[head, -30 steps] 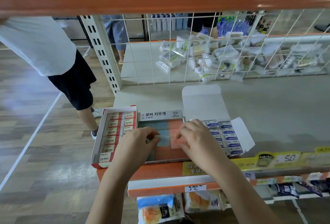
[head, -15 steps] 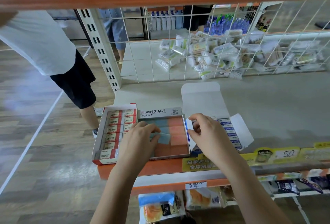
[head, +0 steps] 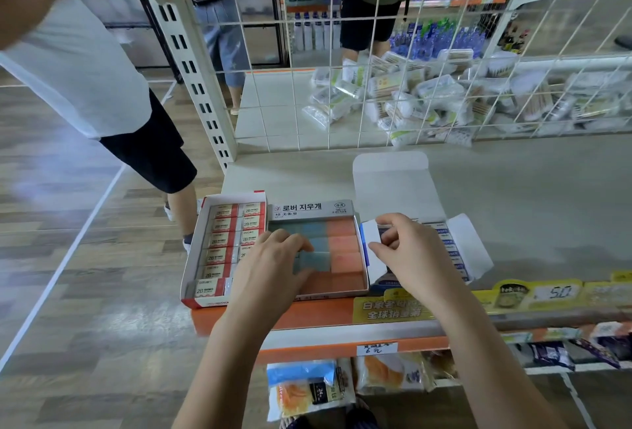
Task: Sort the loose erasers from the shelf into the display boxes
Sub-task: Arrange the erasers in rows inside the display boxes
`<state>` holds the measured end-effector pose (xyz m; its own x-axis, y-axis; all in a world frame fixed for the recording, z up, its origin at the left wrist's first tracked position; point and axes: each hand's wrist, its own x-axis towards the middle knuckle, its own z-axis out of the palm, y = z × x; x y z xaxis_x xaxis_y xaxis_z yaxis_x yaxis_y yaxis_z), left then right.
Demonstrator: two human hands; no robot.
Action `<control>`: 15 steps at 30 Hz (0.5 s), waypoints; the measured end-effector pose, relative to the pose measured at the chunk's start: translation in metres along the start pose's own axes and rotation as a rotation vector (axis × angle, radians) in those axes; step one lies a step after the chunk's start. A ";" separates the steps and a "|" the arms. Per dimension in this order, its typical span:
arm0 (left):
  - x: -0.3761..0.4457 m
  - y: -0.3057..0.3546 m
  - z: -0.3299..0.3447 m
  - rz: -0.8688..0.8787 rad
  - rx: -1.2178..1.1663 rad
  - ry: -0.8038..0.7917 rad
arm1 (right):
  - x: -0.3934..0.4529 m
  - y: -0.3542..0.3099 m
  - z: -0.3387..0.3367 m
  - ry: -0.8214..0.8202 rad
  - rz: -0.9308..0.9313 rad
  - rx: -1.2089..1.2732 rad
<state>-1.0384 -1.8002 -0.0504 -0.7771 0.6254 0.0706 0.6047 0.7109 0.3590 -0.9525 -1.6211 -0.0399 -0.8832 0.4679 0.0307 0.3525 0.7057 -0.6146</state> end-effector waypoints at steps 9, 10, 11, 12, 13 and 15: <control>0.000 0.004 -0.006 0.010 0.058 -0.033 | -0.001 -0.001 0.003 0.020 -0.030 -0.039; 0.001 0.005 -0.007 0.010 0.068 -0.042 | -0.001 -0.001 0.003 0.022 -0.034 -0.040; 0.002 0.006 -0.007 0.010 0.074 -0.051 | -0.001 -0.002 0.003 0.024 -0.038 -0.042; 0.003 0.006 -0.007 0.009 0.077 -0.059 | -0.001 -0.002 0.004 0.025 -0.042 -0.047; 0.003 0.006 -0.007 0.009 0.079 -0.067 | -0.001 -0.003 0.004 0.025 -0.045 -0.050; 0.004 0.005 -0.007 0.010 0.073 -0.072 | -0.001 -0.004 0.004 0.020 -0.051 -0.052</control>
<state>-1.0399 -1.7965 -0.0419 -0.7582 0.6520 0.0059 0.6253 0.7245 0.2900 -0.9545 -1.6260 -0.0410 -0.8945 0.4404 0.0770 0.3228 0.7554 -0.5702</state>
